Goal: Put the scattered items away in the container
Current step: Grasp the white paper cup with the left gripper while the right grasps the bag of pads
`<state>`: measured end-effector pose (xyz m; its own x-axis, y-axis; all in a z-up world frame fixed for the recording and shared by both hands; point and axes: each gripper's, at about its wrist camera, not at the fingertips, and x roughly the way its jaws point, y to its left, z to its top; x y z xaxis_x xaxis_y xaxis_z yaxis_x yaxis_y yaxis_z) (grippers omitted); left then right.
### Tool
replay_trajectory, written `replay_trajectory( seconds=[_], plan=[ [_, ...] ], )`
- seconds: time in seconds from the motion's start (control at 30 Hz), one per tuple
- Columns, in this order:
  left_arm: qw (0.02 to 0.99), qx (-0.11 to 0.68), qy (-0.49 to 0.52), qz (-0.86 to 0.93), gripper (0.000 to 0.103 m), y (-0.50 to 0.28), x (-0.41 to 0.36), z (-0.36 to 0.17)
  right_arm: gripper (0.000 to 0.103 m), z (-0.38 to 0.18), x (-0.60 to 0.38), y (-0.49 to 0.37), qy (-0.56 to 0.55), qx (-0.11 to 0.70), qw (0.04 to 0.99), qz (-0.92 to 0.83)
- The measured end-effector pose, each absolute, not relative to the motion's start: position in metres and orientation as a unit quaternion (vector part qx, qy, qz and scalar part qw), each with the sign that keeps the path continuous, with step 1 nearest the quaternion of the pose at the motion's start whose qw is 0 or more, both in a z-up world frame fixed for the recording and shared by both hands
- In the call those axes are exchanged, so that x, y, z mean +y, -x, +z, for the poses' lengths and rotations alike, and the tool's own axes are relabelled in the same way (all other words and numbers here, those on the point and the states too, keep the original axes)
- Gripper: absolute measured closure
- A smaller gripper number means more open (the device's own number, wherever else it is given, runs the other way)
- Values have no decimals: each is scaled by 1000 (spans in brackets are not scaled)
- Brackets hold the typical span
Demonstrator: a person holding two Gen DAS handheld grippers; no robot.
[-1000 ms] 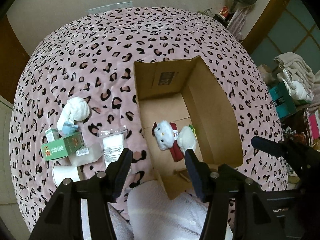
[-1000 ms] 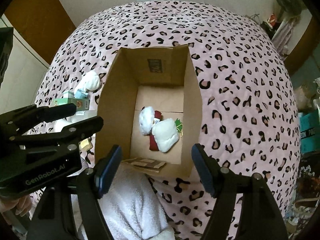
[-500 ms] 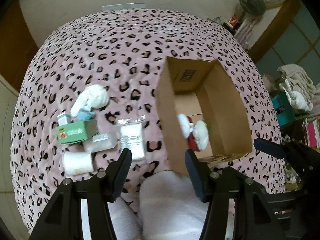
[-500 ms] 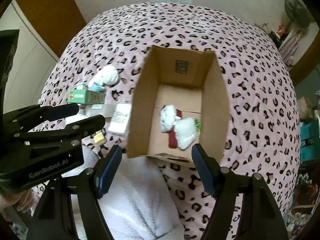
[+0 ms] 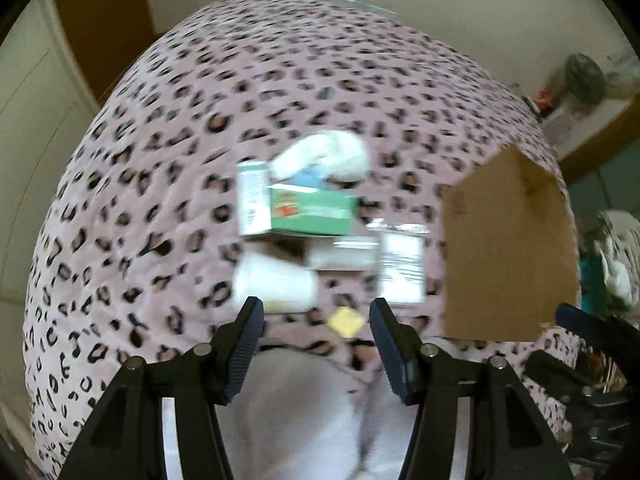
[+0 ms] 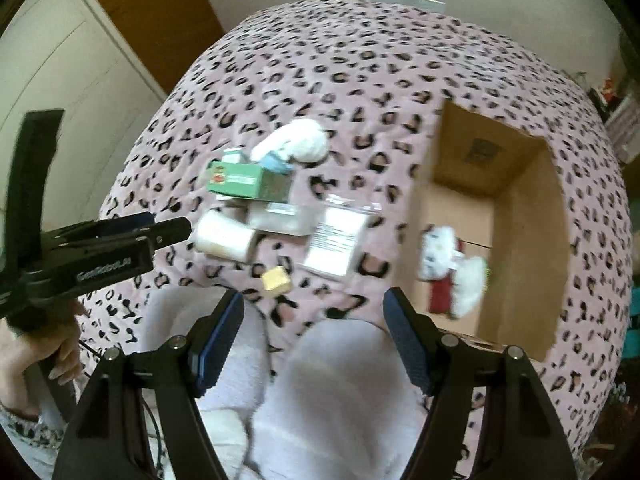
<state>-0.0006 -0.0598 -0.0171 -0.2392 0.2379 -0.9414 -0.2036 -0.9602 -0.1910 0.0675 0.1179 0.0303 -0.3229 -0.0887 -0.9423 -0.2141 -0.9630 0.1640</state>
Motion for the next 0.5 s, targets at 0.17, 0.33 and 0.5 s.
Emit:
replay_trajectory(
  seconds=[0.17,0.33,0.5],
  plan=[
    [126,-39,617,776,46,13,-99,-58,30,6,101,-39,594,128,31,793],
    [138,-58,636,757,46,23,-109,-99,30,-34,94,-16,621,116,38,774],
    [157,-56,644,747,47,32,-104,-125,30,-78,98,-1,649,55,30,758]
  ],
)
